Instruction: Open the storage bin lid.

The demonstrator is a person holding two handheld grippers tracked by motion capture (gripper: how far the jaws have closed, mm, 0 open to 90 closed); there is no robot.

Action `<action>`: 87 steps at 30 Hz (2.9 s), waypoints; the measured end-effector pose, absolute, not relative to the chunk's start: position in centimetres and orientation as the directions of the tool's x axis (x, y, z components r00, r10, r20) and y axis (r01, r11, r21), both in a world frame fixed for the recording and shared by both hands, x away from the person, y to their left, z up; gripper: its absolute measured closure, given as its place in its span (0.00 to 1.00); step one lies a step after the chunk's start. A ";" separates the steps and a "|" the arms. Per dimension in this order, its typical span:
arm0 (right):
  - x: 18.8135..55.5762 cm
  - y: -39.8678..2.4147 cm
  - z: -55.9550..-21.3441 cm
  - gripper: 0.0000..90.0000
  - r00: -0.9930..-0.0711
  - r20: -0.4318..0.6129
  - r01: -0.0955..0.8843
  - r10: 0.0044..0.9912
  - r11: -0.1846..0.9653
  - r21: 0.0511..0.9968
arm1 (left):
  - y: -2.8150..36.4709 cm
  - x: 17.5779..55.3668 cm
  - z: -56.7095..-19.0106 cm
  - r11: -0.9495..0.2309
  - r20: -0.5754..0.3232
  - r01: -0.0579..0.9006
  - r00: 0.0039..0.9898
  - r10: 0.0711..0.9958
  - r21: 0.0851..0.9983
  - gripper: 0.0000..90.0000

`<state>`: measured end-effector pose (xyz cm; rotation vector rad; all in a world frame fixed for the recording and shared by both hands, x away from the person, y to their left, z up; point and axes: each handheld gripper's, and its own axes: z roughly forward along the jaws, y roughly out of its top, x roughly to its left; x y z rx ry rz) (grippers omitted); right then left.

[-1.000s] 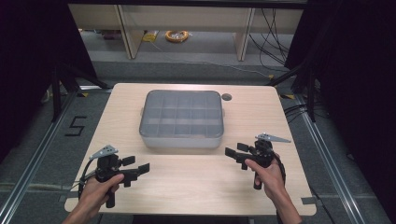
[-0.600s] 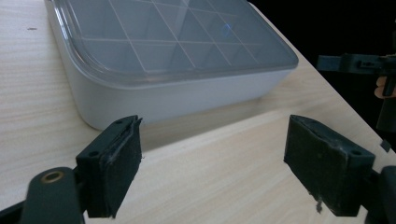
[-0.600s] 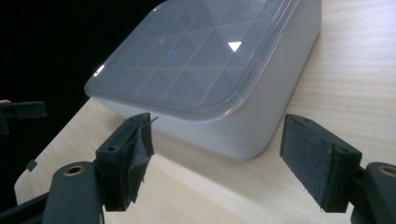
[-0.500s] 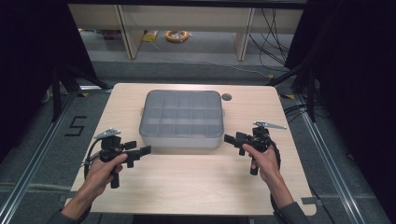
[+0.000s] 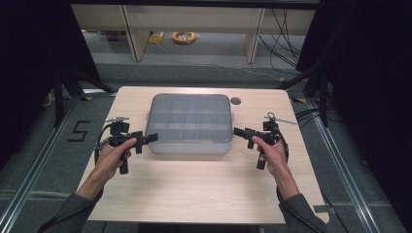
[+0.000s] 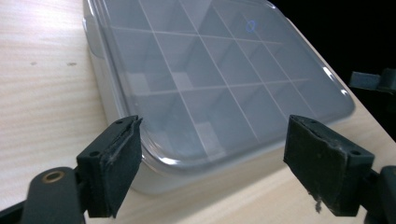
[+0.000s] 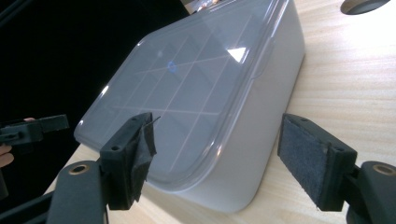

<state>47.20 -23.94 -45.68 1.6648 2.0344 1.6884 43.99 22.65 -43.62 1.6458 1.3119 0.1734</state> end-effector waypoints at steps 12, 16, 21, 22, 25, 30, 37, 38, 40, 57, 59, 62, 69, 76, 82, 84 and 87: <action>49.3 -23.6 -46.3 0.37 -0.417 0.580 0.690 0.700 -0.172 0.703 | 22.8 48.9 -44.5 0.113 -0.457 0.682 0.349 0.818 0.722 0.22; 50.3 -23.4 -46.4 0.40 -0.415 0.565 0.684 0.713 -0.164 0.710 | 22.9 50.3 -44.9 0.139 -0.473 0.691 0.320 0.821 0.709 0.23; 51.2 -22.6 -46.1 0.44 -0.387 0.595 0.714 0.705 -0.179 0.677 | 22.8 52.0 -45.5 0.152 -0.480 0.703 0.295 0.826 0.694 0.23; 51.4 -22.5 -46.1 0.45 -0.385 0.591 0.714 0.709 -0.176 0.677 | 22.8 52.0 -45.5 0.152 -0.480 0.703 0.295 0.826 0.694 0.23; 52.0 -22.5 -46.4 0.46 -0.418 0.576 0.689 0.703 -0.168 0.705 | 22.8 52.5 -45.9 0.163 -0.486 0.701 0.289 0.825 0.694 0.24; 52.4 -21.9 -46.5 0.47 -0.355 0.610 0.733 0.709 -0.194 0.652 | 22.7 53.4 -46.3 0.163 -0.479 0.708 0.272 0.835 0.688 0.24; 53.1 -21.1 -46.7 0.48 -0.348 0.608 0.740 0.713 -0.189 0.645 | 22.5 54.2 -46.6 0.182 -0.491 0.709 0.258 0.832 0.681 0.28; 53.2 -21.1 -46.7 0.48 -0.358 0.598 0.737 0.717 -0.177 0.653 | 22.5 54.2 -46.6 0.179 -0.490 0.710 0.260 0.832 0.681 0.29; 53.3 -20.8 -46.5 0.49 -0.315 0.639 0.767 0.702 -0.208 0.607 | 22.3 54.3 -46.6 0.182 -0.491 0.710 0.257 0.832 0.680 0.32; 53.9 -20.5 -47.0 0.62 -0.395 0.527 0.689 0.752 -0.137 0.711 | 22.3 53.9 -46.2 0.200 -0.466 0.702 0.209 0.860 0.684 0.46; 53.6 -20.3 -46.4 0.63 -0.376 0.545 0.703 0.750 -0.152 0.694 | 22.3 53.8 -46.0 0.214 -0.471 0.695 0.200 0.859 0.687 0.47; 53.6 -20.4 -46.0 0.63 -0.399 0.503 0.685 0.767 -0.116 0.720 | 22.1 53.5 -45.1 0.224 -0.464 0.672 0.199 0.863 0.706 0.49; 53.1 -20.7 -44.5 0.68 -0.409 0.559 0.663 0.722 -0.186 0.725 | 22.3 52.6 -43.3 0.261 -0.497 0.646 0.211 0.842 0.717 0.56; 52.4 -20.7 -43.4 0.71 -0.376 0.599 0.680 0.707 -0.228 0.697 | 22.1 52.1 -42.3 0.270 -0.493 0.634 0.203 0.846 0.725 0.56; 52.2 -21.1 -43.0 0.72 -0.404 0.573 0.649 0.713 -0.218 0.729 | 21.9 51.8 -41.7 0.276 -0.497 0.631 0.202 0.844 0.725 0.56; 51.9 -20.9 -42.6 0.72 -0.370 0.606 0.678 0.704 -0.242 0.694 | 21.7 51.6 -41.4 0.281 -0.495 0.621 0.202 0.845 0.732 0.56; 51.7 -21.2 -42.2 0.73 -0.394 0.575 0.649 0.717 -0.226 0.727 | 21.6 51.2 -40.9 0.273 -0.492 0.622 0.210 0.845 0.734 0.56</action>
